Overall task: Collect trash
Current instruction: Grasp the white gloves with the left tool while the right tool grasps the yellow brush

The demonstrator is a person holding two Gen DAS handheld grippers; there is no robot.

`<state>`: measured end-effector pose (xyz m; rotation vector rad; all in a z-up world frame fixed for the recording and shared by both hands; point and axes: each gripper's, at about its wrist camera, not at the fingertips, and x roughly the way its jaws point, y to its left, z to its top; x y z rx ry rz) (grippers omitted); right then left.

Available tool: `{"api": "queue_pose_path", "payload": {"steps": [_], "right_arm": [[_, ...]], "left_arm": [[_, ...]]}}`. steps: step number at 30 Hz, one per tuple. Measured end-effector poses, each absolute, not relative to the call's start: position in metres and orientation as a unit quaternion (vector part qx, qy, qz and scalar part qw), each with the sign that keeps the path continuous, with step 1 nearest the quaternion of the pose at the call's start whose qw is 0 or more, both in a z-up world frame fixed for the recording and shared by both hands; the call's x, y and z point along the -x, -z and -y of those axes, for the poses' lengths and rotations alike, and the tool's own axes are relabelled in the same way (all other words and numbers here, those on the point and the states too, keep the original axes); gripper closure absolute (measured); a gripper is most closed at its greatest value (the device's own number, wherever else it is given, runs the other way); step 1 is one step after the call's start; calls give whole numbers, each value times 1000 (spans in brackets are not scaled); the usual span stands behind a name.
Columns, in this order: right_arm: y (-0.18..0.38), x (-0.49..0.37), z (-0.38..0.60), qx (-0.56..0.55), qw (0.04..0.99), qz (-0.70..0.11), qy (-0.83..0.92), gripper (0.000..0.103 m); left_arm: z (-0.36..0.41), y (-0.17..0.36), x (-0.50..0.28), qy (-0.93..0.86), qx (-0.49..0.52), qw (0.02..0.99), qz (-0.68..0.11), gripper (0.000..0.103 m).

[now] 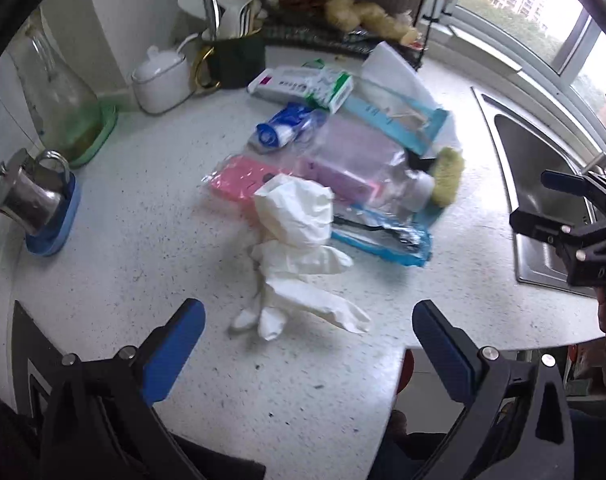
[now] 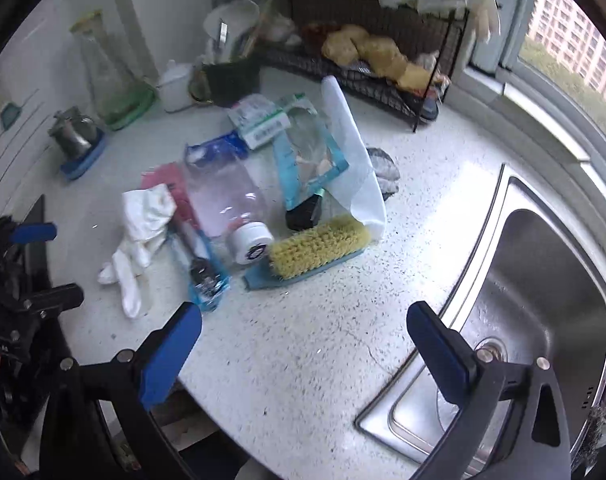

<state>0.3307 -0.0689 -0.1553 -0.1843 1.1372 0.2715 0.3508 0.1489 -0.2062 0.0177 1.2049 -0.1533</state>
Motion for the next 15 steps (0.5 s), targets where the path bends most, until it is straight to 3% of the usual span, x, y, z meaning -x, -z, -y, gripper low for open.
{"api": "queue_pose_path", "payload": {"steps": [8,15], "right_arm": [[176,-370,63,72,816,-569,-72,1],[196,-397,66,38,790,-612,-31,23]], "left_arm": [[-172,241,-375,67,4,807,-587,0],[-177,256,-390,70,7,800,-596,0]]}}
